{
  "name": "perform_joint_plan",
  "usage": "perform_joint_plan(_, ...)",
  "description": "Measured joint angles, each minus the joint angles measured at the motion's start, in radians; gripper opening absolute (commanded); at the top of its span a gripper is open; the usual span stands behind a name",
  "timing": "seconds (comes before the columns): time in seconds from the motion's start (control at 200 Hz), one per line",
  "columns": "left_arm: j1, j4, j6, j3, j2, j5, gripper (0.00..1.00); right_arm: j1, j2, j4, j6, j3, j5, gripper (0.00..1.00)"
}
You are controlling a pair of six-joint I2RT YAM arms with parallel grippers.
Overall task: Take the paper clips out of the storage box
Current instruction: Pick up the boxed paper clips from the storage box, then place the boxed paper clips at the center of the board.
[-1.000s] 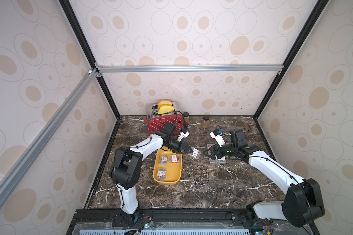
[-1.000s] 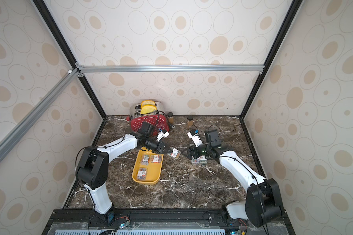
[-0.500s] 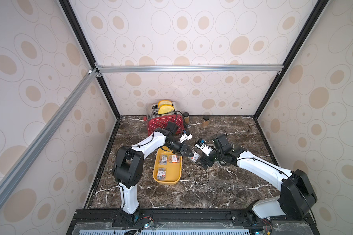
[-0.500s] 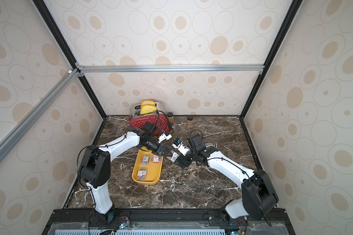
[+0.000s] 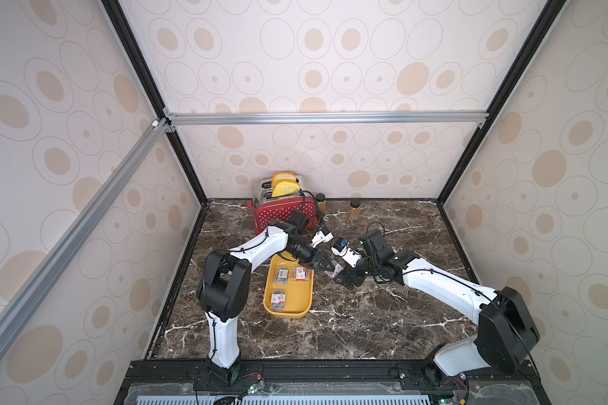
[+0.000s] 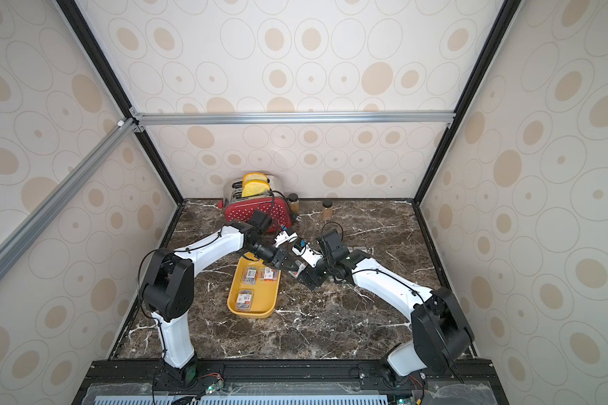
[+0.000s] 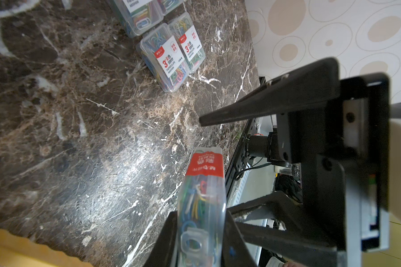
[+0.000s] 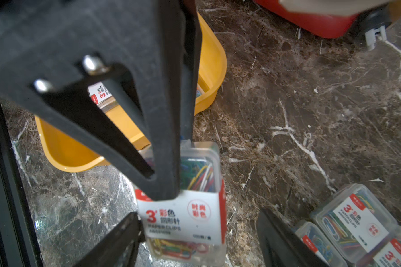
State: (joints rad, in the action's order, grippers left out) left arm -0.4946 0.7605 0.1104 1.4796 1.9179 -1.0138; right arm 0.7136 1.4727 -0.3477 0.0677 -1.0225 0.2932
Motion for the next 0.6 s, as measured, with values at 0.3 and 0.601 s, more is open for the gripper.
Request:
perform_joint_plan(0.3,-0.016,-0.004,-0.001,0.003,0.000,-0.003,0.10,0.015,0.029,0.007,-0.007,-0.014,-0.001,0.61)
perform_joint_plan(0.601,-0.015,-0.009,-0.003,0.006,0.000,0.000,0.26,0.023,0.029,-0.007,0.001,-0.021,-0.004,0.35)
